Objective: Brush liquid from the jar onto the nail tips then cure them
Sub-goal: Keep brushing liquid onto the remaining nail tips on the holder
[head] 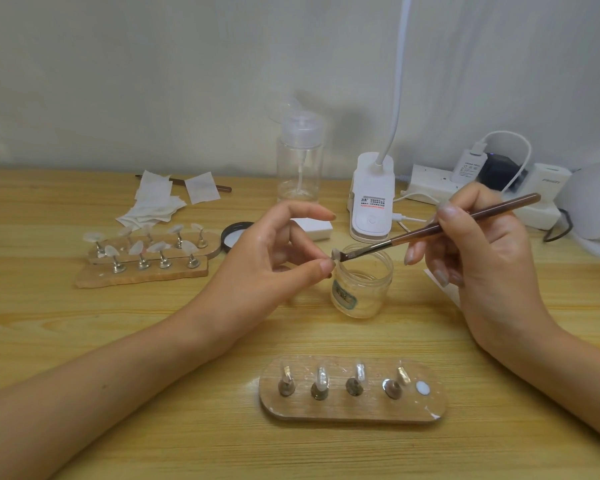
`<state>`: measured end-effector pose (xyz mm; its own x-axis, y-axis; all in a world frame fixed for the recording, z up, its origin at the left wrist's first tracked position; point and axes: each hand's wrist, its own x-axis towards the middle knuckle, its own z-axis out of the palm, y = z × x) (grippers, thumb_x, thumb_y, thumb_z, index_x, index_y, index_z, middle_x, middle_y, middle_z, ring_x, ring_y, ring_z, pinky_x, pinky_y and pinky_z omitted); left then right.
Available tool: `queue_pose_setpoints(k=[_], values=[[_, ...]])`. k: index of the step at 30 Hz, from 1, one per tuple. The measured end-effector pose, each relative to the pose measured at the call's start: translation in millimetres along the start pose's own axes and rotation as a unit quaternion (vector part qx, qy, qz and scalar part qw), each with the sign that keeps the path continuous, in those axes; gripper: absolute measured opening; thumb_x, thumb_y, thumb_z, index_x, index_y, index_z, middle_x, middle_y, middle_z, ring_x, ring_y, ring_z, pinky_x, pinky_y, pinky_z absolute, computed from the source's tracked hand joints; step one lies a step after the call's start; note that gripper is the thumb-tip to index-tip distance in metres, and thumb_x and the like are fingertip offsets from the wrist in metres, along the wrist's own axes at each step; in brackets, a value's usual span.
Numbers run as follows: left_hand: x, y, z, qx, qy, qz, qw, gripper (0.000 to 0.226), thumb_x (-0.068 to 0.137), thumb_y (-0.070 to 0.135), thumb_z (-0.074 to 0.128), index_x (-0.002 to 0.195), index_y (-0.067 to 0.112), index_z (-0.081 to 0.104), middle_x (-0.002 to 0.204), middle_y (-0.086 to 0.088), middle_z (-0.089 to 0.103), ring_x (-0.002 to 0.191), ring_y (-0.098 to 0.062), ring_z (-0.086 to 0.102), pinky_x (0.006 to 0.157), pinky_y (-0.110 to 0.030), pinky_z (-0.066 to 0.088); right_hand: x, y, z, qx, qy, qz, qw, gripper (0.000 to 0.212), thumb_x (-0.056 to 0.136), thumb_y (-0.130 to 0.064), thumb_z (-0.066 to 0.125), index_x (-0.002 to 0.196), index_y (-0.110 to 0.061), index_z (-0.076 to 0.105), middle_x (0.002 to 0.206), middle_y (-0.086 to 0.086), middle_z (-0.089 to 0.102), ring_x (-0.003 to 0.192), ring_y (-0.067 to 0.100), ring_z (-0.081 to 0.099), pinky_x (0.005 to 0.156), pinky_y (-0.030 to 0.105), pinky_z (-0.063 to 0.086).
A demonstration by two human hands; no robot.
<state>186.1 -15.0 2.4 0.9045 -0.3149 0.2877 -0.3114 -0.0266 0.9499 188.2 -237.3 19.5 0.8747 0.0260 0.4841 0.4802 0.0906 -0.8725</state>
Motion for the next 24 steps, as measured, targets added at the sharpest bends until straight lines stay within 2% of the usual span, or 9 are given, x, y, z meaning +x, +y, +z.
queue_pose_setpoints(k=[3,10,12,16,21,24], values=[[-0.2,0.2,0.3,0.0,0.002,-0.002,1.0,0.042,0.08,0.021,0.073,0.119,0.032,0.062,0.079,0.007,0.064,0.087,-0.023,0.069,0.064,-0.024,0.053,1.2,1.6,-2.1,0.004,0.026,0.0,1.0,0.023,0.101,-0.013,0.046,0.078,-0.013,0.042,0.056,0.007,0.064,0.038,0.006,0.043,0.04,0.013,0.033],[0.3,1.4,0.7,-0.004,0.003,-0.005,1.0,0.041,0.085,0.014,0.075,0.121,0.03,0.061,0.078,0.008,0.063,0.083,-0.015,0.068,0.061,-0.022,0.05,0.0,0.3,0.1,-0.001,-0.019,0.002,1.0,0.02,0.097,-0.023,0.048,0.079,-0.015,0.044,0.063,0.006,0.069,0.04,0.013,0.049,0.038,0.017,0.032],[0.2,1.2,0.5,-0.007,0.007,-0.007,1.0,0.042,0.088,0.007,0.074,0.121,0.028,0.061,0.078,0.008,0.063,0.082,-0.016,0.067,0.06,-0.021,0.049,0.3,1.2,-0.8,-0.014,-0.003,0.013,1.0,0.023,0.099,-0.024,0.051,0.079,-0.014,0.045,0.06,0.006,0.067,0.04,0.012,0.048,0.038,0.016,0.033],[-0.7,1.9,0.8,-0.003,0.005,-0.007,1.0,0.044,0.088,0.006,0.073,0.122,0.029,0.06,0.079,0.007,0.064,0.085,-0.02,0.068,0.06,-0.021,0.049,1.1,2.4,-4.9,0.002,0.032,0.025,0.999,0.024,0.102,-0.015,0.046,0.078,-0.014,0.045,0.056,0.006,0.064,0.04,0.01,0.046,0.041,0.014,0.036],[-0.3,3.0,1.0,0.002,0.009,-0.005,1.0,0.045,0.087,0.005,0.073,0.123,0.029,0.059,0.079,0.007,0.064,0.083,-0.015,0.068,0.063,-0.021,0.05,1.6,2.8,-2.6,0.019,-0.004,0.026,0.999,0.023,0.096,-0.025,0.051,0.073,-0.026,0.052,0.063,0.008,0.068,0.04,0.013,0.047,0.038,0.017,0.031],[-0.1,3.6,1.0,0.005,0.012,-0.002,1.0,0.045,0.087,0.004,0.073,0.123,0.028,0.059,0.08,0.006,0.065,0.079,-0.009,0.066,0.063,-0.021,0.05,1.9,3.8,-3.7,0.007,0.012,0.043,0.999,0.022,0.096,-0.024,0.051,0.074,-0.022,0.05,0.061,0.009,0.066,0.04,0.012,0.045,0.039,0.015,0.032]])
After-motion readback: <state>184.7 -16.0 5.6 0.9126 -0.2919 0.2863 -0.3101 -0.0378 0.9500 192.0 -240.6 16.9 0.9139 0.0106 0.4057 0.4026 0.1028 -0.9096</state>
